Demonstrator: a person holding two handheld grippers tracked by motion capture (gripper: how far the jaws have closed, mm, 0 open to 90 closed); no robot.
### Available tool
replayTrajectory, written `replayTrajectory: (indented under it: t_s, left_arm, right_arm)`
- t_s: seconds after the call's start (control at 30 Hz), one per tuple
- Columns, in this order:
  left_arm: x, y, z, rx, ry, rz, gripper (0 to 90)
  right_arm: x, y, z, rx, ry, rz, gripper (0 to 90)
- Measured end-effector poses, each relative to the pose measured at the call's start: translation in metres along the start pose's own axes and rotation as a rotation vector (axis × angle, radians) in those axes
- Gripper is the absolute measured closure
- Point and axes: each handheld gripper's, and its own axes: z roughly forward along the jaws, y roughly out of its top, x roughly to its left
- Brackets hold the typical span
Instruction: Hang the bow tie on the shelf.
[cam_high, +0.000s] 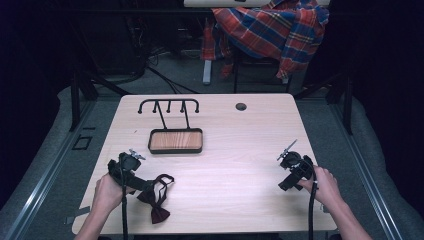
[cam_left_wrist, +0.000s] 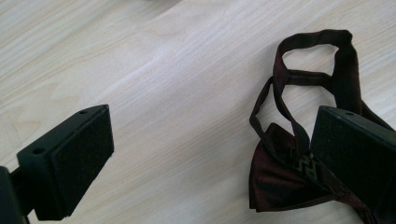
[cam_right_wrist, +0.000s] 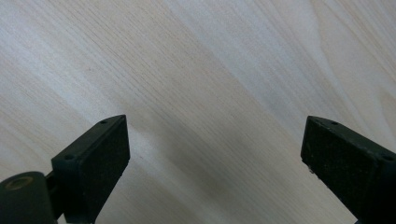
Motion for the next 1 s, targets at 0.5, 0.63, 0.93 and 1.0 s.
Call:
replayTrajectory:
  t_s: [0.5,0.63,0.93,1.0]
  left_arm:
    - [0.007,-0.003,-0.005,-0.081,-0.008,-0.053,0.0]
    - [0.005,0.002,-0.001,-0.069,0.0,-0.026,0.0]
    - [-0.01,0.004,0.01,-0.033,-0.023,0.018,0.2]
    - [-0.012,0.005,0.011,-0.025,-0.02,0.026,0.4]
  right_arm:
    - [0.001,0.007,0.002,-0.001,-0.003,-0.013,8.4]
    - [-0.003,0.009,0.005,-0.001,-0.001,-0.001,8.5]
    - [0.003,0.019,0.002,0.025,-0.021,-0.039,8.6]
    - [0.005,0.02,0.003,0.003,-0.005,-0.025,8.6]
